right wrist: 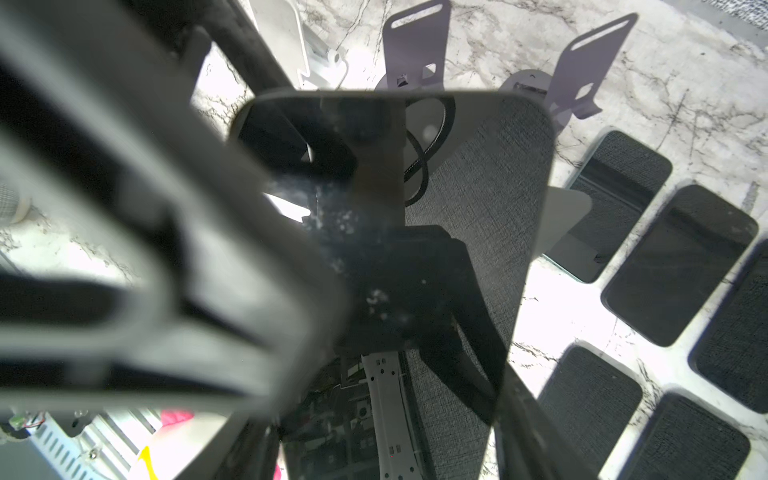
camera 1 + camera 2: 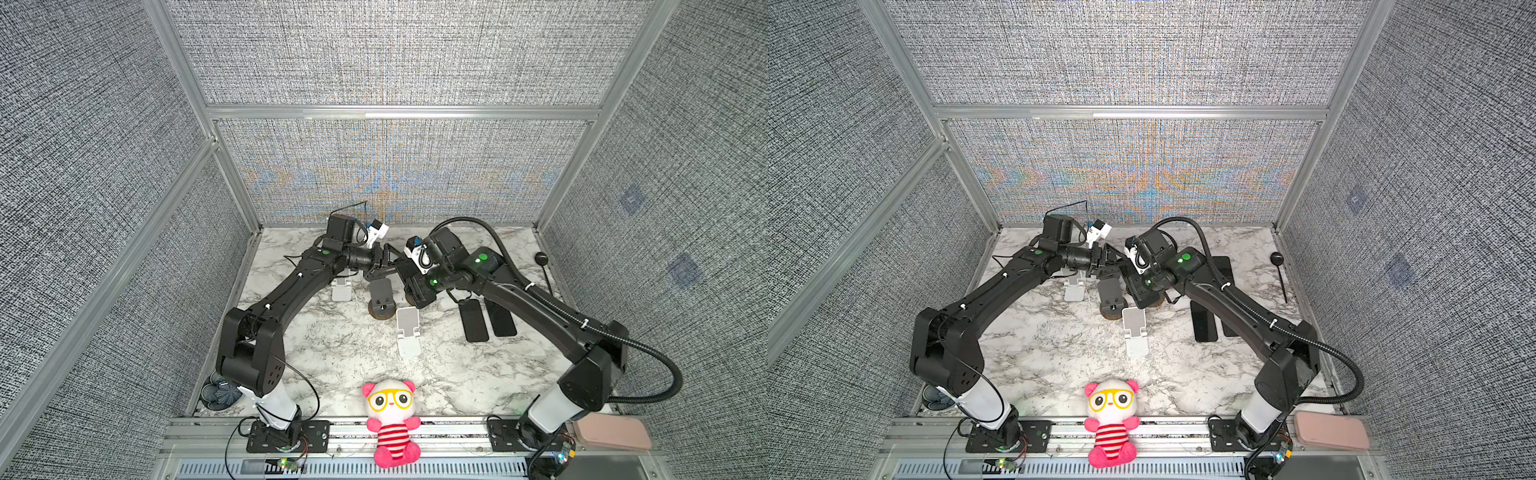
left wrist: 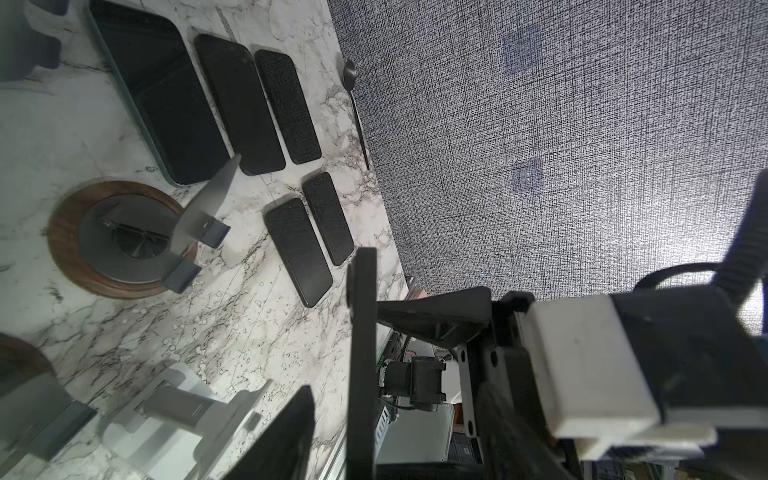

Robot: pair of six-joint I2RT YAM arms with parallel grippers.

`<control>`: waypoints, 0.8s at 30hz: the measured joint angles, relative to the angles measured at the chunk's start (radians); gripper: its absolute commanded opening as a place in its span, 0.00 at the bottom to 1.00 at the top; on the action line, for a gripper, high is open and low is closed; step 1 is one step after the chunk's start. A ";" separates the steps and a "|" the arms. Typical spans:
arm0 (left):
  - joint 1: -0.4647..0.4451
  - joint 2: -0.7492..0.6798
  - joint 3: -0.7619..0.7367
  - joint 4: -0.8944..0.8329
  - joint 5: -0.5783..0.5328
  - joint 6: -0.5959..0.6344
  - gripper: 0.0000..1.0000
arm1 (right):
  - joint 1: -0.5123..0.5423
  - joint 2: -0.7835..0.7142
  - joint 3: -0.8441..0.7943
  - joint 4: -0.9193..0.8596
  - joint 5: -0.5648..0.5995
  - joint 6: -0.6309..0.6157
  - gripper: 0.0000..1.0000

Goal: Remove the phone from the phone stand
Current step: 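Carry the phone with the right gripper toward the flat phones while the left arm withdraws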

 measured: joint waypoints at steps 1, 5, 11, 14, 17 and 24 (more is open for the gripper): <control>0.005 -0.002 0.000 0.000 -0.001 0.000 0.71 | -0.007 -0.008 -0.004 -0.001 0.001 0.008 0.48; 0.042 -0.011 0.000 -0.004 -0.006 0.006 0.71 | -0.043 -0.058 -0.030 -0.030 0.021 0.031 0.46; 0.103 -0.063 0.014 -0.106 -0.095 0.092 0.70 | -0.138 -0.167 -0.140 -0.098 0.056 0.100 0.38; 0.128 -0.106 -0.040 -0.106 -0.131 0.114 0.70 | -0.184 -0.214 -0.220 -0.129 0.084 0.146 0.36; 0.157 -0.132 -0.055 -0.148 -0.192 0.143 0.70 | -0.212 -0.230 -0.298 -0.147 0.096 0.187 0.34; 0.195 -0.233 -0.060 -0.183 -0.343 0.225 0.70 | -0.223 -0.131 -0.391 -0.101 0.087 0.241 0.30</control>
